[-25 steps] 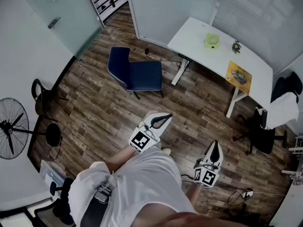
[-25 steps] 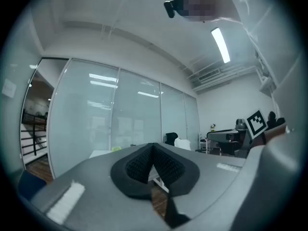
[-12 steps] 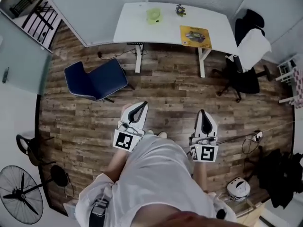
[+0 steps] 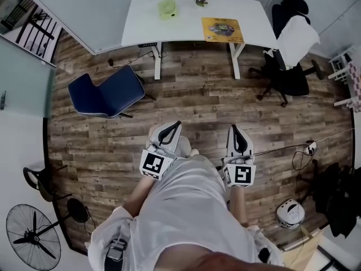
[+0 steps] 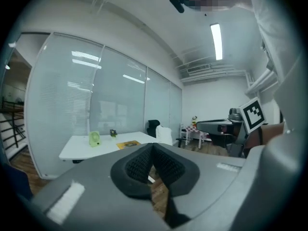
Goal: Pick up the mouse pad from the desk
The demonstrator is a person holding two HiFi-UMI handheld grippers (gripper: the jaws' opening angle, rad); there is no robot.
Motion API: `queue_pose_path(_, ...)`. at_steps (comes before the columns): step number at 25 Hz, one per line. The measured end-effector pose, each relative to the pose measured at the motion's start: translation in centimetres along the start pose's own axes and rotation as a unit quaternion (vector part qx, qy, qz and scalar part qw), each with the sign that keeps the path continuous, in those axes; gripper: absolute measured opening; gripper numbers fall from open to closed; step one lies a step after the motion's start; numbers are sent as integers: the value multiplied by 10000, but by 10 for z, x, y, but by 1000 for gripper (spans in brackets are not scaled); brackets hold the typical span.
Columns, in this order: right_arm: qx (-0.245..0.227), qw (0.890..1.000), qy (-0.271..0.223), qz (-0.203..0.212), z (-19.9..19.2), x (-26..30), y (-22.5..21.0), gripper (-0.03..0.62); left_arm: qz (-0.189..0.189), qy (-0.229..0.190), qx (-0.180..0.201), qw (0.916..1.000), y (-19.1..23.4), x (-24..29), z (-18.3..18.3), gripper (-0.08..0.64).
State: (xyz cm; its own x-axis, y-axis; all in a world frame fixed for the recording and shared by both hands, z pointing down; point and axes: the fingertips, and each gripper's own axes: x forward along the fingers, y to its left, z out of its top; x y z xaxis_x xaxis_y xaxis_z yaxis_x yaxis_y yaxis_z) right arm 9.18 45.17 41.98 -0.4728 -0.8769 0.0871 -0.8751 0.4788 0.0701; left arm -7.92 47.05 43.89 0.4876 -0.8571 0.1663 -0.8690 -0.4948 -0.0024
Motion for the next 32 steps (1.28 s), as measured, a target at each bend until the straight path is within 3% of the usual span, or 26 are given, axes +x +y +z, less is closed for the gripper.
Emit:
queue_pose_path(3,199,9998,58,-3,-14,2,-6,3,337,-272,232,9988,5,1,12,-8)
queue_pose_path(10,364,9991,138,-157,-27,42,-59,3,469,-61,306,9984,43,67,19,-8)
queue_pose_path(13,354,9983,306,-349,-38,72,-88,3,337,-93,253,9991,55,111,13,-6)
queue_pose_path(17,126,9974,539,-471,-34,131,-122,3,81,-3,-30,10000,89,192,2,-6)
queue_pose_path(25,-77,9933,932,-679,-17,269,-196,3,-307,-164,-288,9990,174,355,35,-6)
queue_pose_path(28,139,9923,981,-740,-16,317,-213,3,-194,38,-209,9996,217,399,30,-6)
queue_pose_path(32,340,9907,1178,-597,-17,359,-226,3,36,107,-455,9989,259,429,31,-6)
